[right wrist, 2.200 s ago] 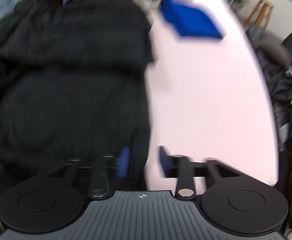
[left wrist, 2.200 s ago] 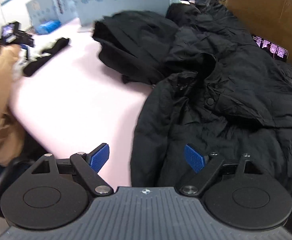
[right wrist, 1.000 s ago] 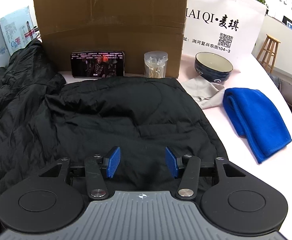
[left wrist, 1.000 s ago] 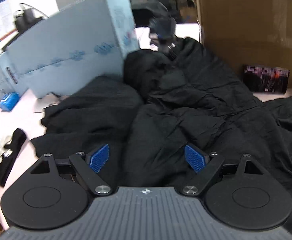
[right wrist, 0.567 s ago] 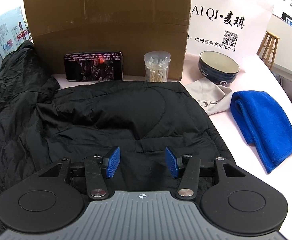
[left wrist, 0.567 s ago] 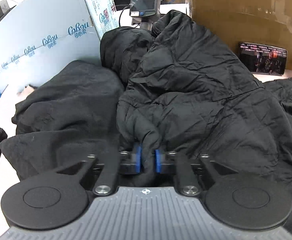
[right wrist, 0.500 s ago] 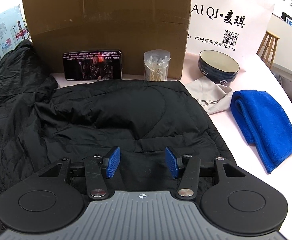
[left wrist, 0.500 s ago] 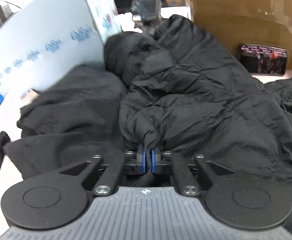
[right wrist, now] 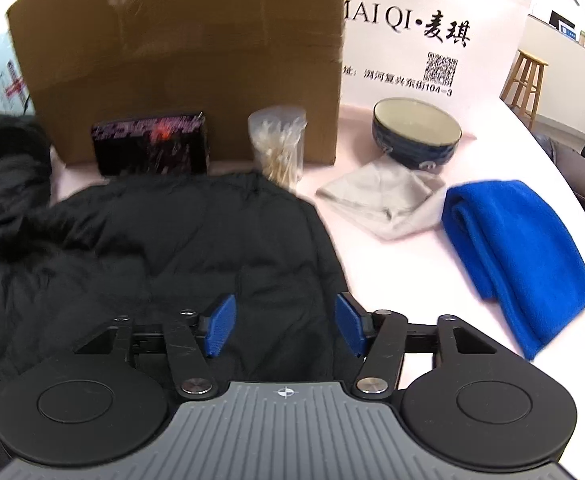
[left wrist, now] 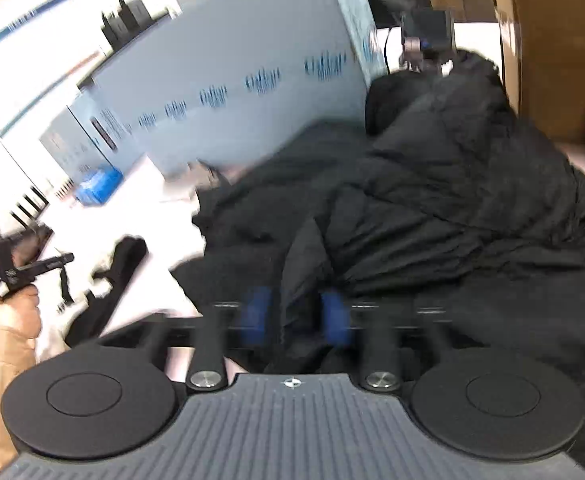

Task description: Fold clothes

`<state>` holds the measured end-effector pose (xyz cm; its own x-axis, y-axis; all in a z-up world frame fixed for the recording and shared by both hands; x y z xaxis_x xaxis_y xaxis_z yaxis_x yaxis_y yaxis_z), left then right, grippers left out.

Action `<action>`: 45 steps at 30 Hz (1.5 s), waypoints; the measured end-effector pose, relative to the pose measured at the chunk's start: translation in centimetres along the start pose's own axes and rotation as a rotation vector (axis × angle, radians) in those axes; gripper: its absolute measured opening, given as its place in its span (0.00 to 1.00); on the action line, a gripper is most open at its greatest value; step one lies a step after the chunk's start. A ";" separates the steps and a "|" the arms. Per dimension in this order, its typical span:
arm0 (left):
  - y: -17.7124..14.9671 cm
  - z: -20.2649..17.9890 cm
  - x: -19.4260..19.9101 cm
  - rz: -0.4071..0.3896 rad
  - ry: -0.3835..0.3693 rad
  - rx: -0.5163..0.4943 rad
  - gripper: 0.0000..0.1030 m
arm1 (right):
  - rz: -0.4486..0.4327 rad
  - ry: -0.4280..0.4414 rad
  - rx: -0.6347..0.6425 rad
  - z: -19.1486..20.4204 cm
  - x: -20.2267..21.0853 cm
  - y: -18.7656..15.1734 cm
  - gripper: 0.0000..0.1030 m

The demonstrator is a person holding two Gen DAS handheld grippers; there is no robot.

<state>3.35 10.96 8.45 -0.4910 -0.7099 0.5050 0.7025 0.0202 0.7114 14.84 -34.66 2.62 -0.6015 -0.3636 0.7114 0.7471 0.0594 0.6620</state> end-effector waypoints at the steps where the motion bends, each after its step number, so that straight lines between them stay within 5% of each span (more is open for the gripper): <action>1: 1.1 -0.6 0.5 -0.030 -0.019 -0.002 0.79 | -0.006 0.008 -0.008 -0.3 -0.4 0.7 0.61; 10: 8.3 -8.0 -0.7 -0.199 -0.149 -0.081 0.79 | 0.009 0.099 -0.114 -1.7 -5.4 4.1 0.61; 13: 10.0 -11.0 -2.3 -0.199 -0.213 -0.111 0.78 | 0.025 0.140 -0.170 -1.4 -7.4 4.9 0.62; 14: 10.3 -11.9 -3.1 -0.173 -0.236 -0.127 0.74 | 0.036 0.150 -0.173 -1.2 -8.0 4.8 0.62; 16: 10.4 -13.5 -4.7 -0.116 -0.253 -0.168 0.45 | 0.055 0.162 -0.163 -0.6 -8.8 4.6 0.59; 17: 10.2 -14.1 -5.6 -0.084 -0.248 -0.192 0.22 | 0.063 0.165 -0.149 -0.2 -9.1 4.4 0.53; 18: 9.9 -14.3 -6.5 -0.056 -0.243 -0.196 0.09 | 0.068 0.167 -0.132 0.1 -9.3 4.2 0.33; 19: 9.8 -14.4 -6.7 -0.045 -0.246 -0.191 0.07 | 0.072 0.169 -0.116 0.4 -9.5 4.0 0.18; 21: 9.7 -13.2 -7.4 -0.033 -0.239 -0.137 0.04 | 0.059 0.165 -0.082 0.9 -9.6 3.9 0.06; 24: 10.2 -9.2 -7.6 -0.046 -0.172 0.008 0.04 | 0.007 0.090 -0.056 0.9 -9.0 4.5 0.02; 27: 9.1 -6.9 -6.3 -0.039 -0.206 0.017 0.04 | 0.039 0.124 -0.093 0.9 -9.1 4.4 0.11; 30: 5.2 -7.2 -5.8 0.022 -0.228 -0.109 0.08 | 0.018 0.079 -0.082 1.2 -7.8 4.8 0.49; 34: 1.2 -7.1 -6.9 0.128 -0.267 -0.065 0.08 | -0.059 0.082 -0.024 4.3 -5.0 5.8 0.49; 41: -0.7 -6.8 -6.7 0.113 -0.297 -0.033 0.09 | -0.045 0.577 -0.026 17.5 -7.8 7.1 0.55; 45: -1.7 -6.8 -7.0 0.090 -0.318 -0.030 0.09 | -0.053 0.692 0.057 25.7 -11.2 9.0 0.70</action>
<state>9.10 11.17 0.38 -0.5589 -0.4507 0.6961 0.7630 0.0494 0.6445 21.00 -6.18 6.65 -0.3037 -0.8754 0.3760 0.6941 0.0671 0.7167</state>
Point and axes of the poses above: each gripper's, at about its wrist camera, not at the fingertips, and x roughly against the way its jaws point, z to its left, y to its top, the point moved 8 cm from there along -x, roughly the way its jaws point, and after that the axes turned 14 degrees about y, right-handed, at the moved point
